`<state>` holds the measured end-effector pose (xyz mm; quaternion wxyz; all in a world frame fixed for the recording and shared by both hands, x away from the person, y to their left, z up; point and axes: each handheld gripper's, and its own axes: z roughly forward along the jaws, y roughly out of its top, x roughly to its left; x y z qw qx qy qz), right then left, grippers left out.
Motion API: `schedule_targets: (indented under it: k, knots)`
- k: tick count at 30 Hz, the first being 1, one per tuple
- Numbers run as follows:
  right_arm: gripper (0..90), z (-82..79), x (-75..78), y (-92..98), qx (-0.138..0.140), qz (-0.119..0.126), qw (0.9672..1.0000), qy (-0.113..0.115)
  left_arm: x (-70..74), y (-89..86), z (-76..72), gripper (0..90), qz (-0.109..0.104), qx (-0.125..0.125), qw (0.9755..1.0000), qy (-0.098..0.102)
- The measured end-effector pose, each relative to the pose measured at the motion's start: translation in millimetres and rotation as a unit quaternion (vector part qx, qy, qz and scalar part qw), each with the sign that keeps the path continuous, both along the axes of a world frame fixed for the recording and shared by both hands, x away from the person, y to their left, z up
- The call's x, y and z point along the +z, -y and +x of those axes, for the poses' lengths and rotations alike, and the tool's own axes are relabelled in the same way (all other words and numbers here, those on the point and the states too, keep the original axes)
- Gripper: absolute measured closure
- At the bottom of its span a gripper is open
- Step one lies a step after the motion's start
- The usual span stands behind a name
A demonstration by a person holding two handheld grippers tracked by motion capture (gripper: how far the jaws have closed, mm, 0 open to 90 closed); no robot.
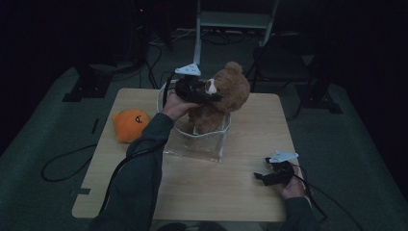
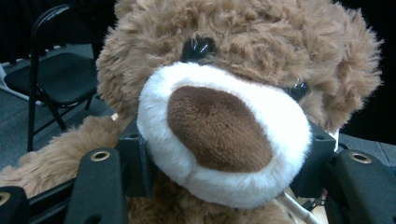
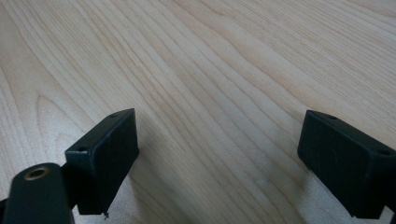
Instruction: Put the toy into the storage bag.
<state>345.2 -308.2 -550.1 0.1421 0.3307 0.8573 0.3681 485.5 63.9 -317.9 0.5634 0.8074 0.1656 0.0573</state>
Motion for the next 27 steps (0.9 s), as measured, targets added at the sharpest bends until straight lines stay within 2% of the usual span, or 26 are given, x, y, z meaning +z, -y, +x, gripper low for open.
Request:
schedule_targets:
  k: [27]
  knots:
    - [11.6,0.0,0.0,0.1,0.000,-0.001,1.0000,0.000,-9.5,-1.1,-6.9,38.2,0.035,-0.021,0.9992,0.001]
